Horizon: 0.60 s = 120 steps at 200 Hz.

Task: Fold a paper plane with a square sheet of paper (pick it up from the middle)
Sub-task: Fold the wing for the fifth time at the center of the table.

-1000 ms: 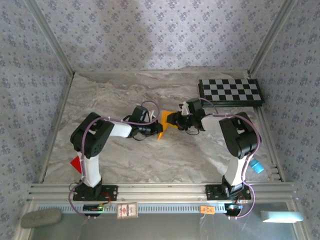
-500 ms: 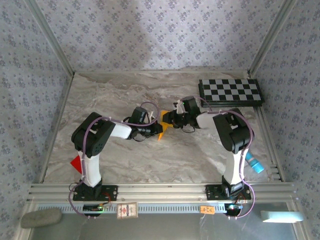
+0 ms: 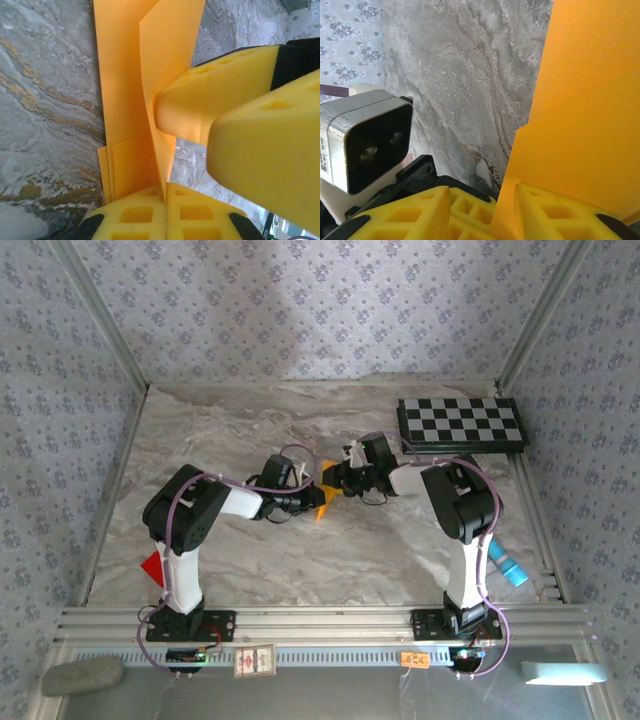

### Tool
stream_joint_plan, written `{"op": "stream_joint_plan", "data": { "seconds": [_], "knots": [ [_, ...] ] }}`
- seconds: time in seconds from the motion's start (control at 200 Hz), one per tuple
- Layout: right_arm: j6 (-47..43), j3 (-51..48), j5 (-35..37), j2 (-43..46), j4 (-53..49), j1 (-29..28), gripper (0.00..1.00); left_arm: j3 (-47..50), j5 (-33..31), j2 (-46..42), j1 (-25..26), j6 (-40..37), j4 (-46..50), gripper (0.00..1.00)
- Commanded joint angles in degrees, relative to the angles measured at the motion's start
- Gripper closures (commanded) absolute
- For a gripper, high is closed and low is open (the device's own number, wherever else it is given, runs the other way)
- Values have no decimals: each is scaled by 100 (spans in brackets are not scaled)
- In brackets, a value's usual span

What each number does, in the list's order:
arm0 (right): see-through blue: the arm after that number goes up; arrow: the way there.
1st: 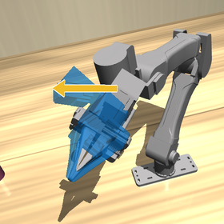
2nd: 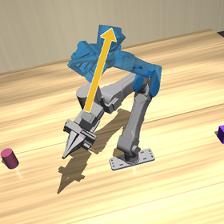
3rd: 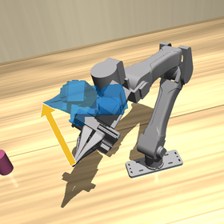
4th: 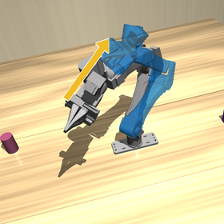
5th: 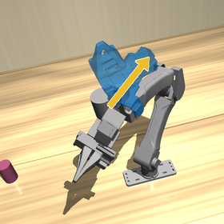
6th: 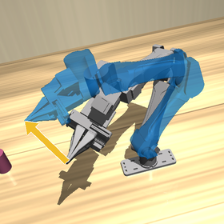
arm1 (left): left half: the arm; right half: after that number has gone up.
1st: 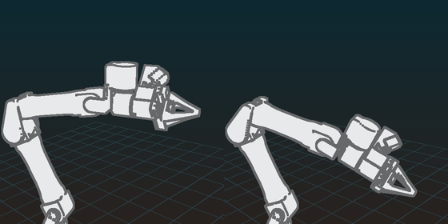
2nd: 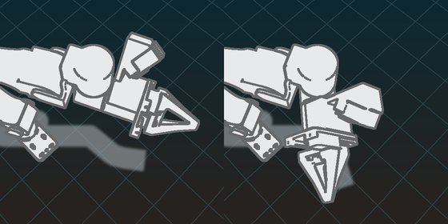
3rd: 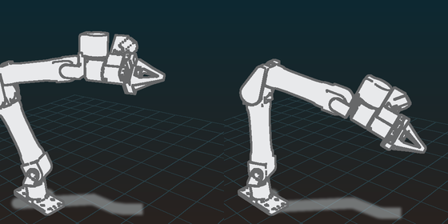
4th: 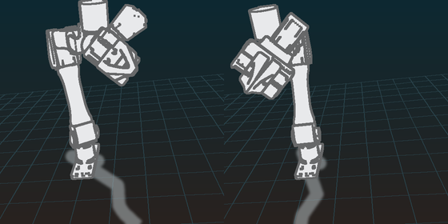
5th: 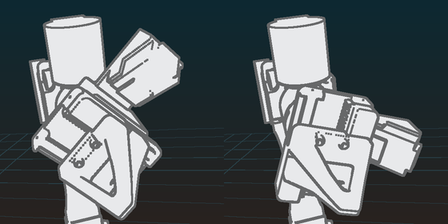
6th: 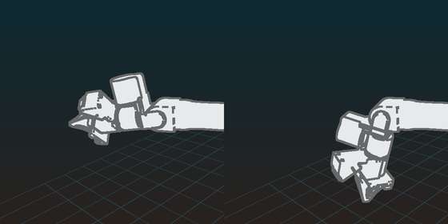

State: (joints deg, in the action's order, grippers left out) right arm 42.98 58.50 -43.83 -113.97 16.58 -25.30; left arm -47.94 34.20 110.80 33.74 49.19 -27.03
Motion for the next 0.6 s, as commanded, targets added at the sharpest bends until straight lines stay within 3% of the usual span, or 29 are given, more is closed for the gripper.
{"op": "stream_joint_plan", "data": {
  "seconds": [0.0,0.27,0.595],
  "knots": [
    [-118,156,-108,-85,-49,-26,61,117,-219,131,-19,-8,316,96],
    [-281,-235,72,582,-5,90,60,128,-344,158,-16,65,453,100],
    [-256,-282,50,280,10,17,61,200,-376,181,-34,162,338,100]
  ]
}}
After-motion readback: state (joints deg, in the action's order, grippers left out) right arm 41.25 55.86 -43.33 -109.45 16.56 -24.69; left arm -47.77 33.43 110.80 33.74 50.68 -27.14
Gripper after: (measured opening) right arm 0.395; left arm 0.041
